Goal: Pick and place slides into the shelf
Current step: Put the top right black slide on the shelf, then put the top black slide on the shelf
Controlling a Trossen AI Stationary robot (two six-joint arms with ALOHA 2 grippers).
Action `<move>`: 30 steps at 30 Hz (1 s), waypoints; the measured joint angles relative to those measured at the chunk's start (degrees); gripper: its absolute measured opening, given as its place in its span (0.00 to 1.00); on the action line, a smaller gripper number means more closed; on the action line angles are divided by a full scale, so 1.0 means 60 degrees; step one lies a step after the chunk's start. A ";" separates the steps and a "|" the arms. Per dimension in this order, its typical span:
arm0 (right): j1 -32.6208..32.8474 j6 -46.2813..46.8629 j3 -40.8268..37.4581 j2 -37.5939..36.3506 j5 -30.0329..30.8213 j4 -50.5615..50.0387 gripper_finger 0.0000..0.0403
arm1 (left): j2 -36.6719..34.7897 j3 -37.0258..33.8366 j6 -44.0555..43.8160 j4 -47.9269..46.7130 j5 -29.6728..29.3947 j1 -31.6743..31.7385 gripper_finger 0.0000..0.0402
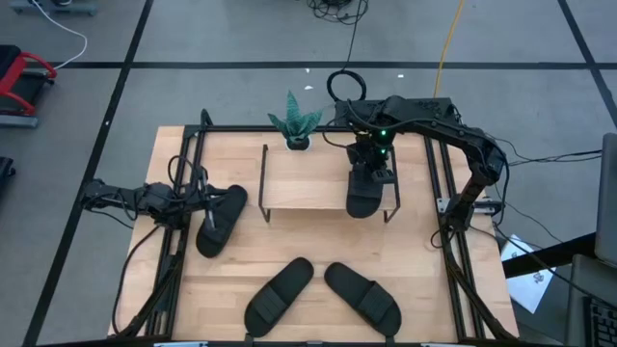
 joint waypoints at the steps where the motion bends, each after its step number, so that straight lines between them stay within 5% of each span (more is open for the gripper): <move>1: 0.0034 0.0007 0.0000 0.0000 0.0192 0.0040 0.16 | 0.0000 0.0000 -0.0001 -0.0019 0.0000 -0.0001 0.00; 13: 0.0395 0.0337 -0.0022 -0.0975 0.0446 0.0747 0.28 | 0.0000 0.0000 -0.0008 -0.0045 0.0000 -0.0004 0.00; 21: 0.1091 0.1407 -0.0026 -0.2330 0.1747 0.2328 0.29 | 0.0001 0.0000 -0.0015 -0.0041 0.0000 -0.0004 0.00; 26: 0.2261 0.3056 -0.0129 -0.2833 0.1932 0.3200 0.20 | 0.0000 0.0004 0.0006 -0.0057 0.0000 -0.0004 0.00; 30: 0.3850 0.3917 -0.1192 -0.3364 0.4428 0.3937 0.03 | 0.0000 0.0001 0.0044 -0.0097 0.0000 -0.0001 0.00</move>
